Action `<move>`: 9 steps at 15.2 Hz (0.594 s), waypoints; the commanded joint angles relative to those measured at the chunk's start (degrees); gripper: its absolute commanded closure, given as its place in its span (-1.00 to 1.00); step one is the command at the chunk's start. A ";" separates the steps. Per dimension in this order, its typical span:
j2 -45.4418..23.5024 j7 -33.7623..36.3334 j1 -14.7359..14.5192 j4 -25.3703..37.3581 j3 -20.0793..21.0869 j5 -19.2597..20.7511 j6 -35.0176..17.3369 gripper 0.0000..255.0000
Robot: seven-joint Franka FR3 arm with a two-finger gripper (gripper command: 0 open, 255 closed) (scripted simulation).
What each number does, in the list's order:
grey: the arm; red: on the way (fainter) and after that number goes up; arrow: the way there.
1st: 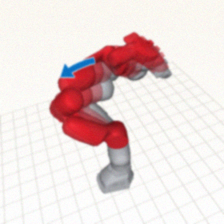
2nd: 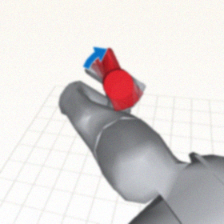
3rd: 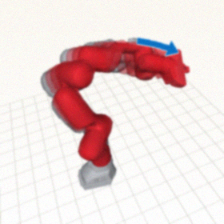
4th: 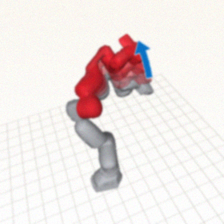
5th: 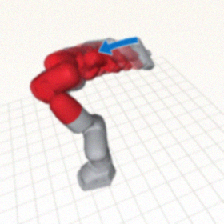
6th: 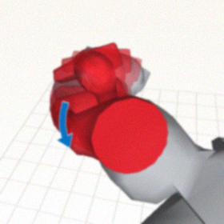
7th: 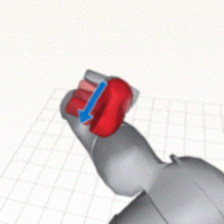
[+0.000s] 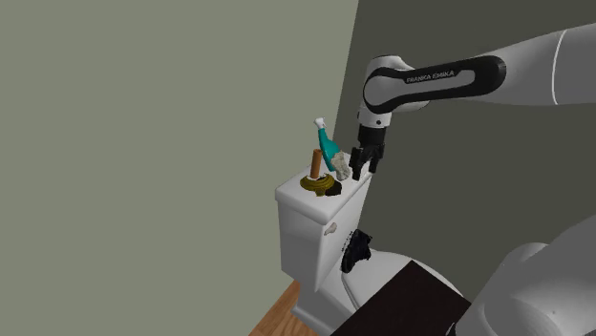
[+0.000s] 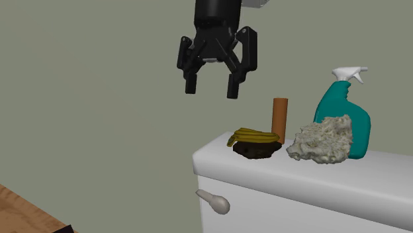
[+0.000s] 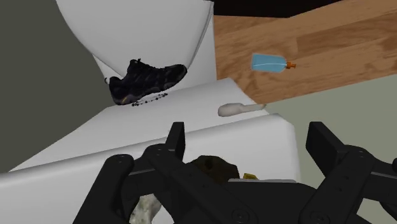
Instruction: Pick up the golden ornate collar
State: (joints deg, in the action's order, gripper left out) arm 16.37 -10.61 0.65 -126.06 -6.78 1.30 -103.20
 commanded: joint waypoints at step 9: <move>-22.06 -1.60 0.61 17.61 -1.38 -2.97 -6.59 -1.00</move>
State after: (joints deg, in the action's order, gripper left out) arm -3.06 -12.27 1.29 -111.00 -8.20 -1.23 -109.50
